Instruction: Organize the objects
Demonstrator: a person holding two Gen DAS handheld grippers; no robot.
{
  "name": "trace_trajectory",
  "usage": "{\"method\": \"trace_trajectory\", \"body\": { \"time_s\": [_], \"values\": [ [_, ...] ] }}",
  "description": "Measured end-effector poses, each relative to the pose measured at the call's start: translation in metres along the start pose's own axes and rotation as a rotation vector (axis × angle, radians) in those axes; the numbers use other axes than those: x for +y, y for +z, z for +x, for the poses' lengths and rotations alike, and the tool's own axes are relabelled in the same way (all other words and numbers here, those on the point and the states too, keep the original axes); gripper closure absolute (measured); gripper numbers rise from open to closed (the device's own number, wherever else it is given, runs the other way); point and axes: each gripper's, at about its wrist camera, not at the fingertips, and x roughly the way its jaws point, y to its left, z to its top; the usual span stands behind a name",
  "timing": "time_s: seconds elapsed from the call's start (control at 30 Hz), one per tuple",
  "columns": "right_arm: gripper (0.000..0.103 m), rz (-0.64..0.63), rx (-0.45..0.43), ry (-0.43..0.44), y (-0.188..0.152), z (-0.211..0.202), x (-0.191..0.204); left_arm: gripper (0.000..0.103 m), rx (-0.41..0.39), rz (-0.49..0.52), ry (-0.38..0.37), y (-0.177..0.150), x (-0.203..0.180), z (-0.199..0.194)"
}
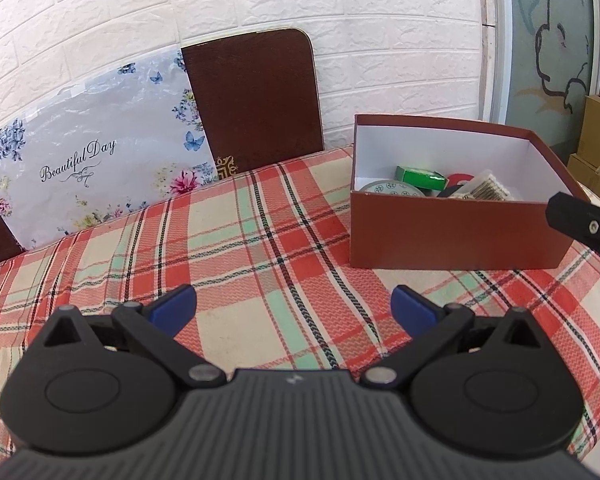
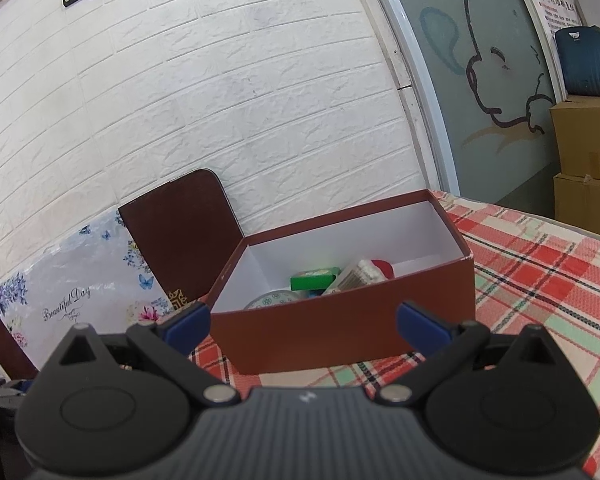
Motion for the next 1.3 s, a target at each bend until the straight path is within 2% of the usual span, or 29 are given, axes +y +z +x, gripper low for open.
{"method": "trace_trajectory", "body": {
  "time_s": [1.3],
  "values": [
    [0.000,-0.045,0.014,0.013,-0.006,0.002,0.013,0.000,0.028,-0.039,-0.004,-0.007,0.011,0.006]
  ]
}}
